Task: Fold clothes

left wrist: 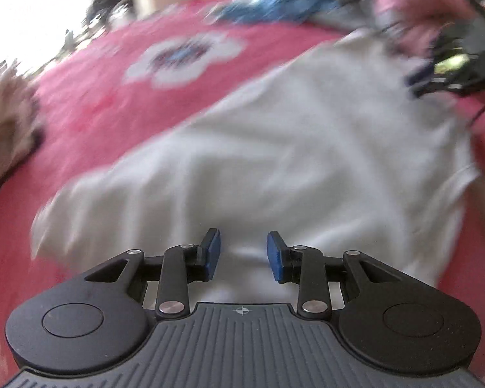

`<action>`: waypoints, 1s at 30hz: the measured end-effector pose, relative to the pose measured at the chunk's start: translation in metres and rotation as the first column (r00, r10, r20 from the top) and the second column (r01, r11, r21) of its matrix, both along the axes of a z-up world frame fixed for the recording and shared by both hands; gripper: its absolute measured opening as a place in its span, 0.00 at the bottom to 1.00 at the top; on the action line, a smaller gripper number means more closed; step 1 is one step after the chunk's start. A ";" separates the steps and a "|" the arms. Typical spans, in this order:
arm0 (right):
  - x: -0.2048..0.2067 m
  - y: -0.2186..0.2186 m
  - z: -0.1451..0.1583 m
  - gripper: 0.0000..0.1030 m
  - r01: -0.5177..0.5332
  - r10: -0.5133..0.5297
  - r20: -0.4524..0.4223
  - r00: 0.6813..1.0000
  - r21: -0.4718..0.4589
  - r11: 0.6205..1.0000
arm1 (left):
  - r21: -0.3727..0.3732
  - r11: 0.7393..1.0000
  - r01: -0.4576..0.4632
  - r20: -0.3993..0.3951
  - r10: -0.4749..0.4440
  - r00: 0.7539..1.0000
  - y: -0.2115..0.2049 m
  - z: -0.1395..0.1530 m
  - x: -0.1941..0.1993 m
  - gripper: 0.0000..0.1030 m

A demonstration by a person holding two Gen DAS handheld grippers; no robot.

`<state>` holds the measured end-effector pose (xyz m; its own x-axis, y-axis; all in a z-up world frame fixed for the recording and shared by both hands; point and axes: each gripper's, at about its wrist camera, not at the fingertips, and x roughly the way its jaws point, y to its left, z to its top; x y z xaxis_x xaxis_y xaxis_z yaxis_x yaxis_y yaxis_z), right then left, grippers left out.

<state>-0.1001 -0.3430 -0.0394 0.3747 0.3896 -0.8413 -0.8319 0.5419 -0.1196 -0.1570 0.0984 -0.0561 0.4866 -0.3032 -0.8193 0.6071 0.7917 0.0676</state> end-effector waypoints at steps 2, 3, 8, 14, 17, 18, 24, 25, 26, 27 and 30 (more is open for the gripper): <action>0.010 -0.009 0.008 0.18 0.054 -0.054 -0.013 0.998 -0.002 0.999 | -0.060 0.995 -0.079 -0.057 0.075 0.996 0.024 0.001 0.003 0.31; 0.017 -0.011 0.018 0.18 0.079 -0.078 -0.014 0.997 0.022 0.997 | -0.079 0.991 -0.104 -0.074 0.098 0.992 0.030 0.006 0.005 0.31; 0.068 0.014 0.051 0.18 0.156 -0.165 0.044 0.985 0.170 0.973 | -0.186 0.968 -0.168 -0.037 0.164 0.986 0.042 0.039 0.035 0.32; 0.142 0.020 0.063 0.24 0.349 -0.349 -0.030 0.937 0.152 0.925 | -0.138 0.934 -0.331 -0.061 0.325 0.944 0.041 0.032 0.097 0.32; 0.186 -0.003 0.057 0.46 0.522 -0.497 -0.184 0.848 0.128 0.843 | -0.067 0.962 -0.264 -0.051 0.261 0.964 0.036 0.046 0.118 0.33; 0.201 -0.011 0.055 0.47 0.576 -0.541 -0.233 0.808 0.114 0.810 | -0.037 0.974 -0.225 -0.044 0.223 0.974 0.032 0.051 0.126 0.34; 0.240 -0.049 0.013 0.51 0.795 -0.679 -0.477 0.558 0.075 0.601 | -0.002 1.000 -0.020 -0.065 0.019 0.998 -0.027 0.044 0.151 0.39; 0.241 -0.052 0.007 0.51 0.808 -0.678 -0.500 0.539 0.081 0.583 | -0.023 1.000 -0.007 -0.074 0.005 0.997 -0.034 0.039 0.151 0.39; 0.242 -0.054 0.002 0.51 0.814 -0.672 -0.520 0.528 0.083 0.575 | -0.052 0.999 0.004 -0.084 -0.008 0.996 -0.042 0.033 0.150 0.39; 0.243 -0.054 -0.002 0.51 0.816 -0.662 -0.540 0.519 0.084 0.572 | -0.072 0.997 0.008 -0.093 -0.015 0.996 -0.048 0.027 0.149 0.39; 0.248 -0.046 -0.015 0.51 0.803 -0.642 -0.569 0.515 0.057 0.594 | -0.126 0.992 0.030 -0.103 -0.043 0.994 -0.062 0.013 0.145 0.39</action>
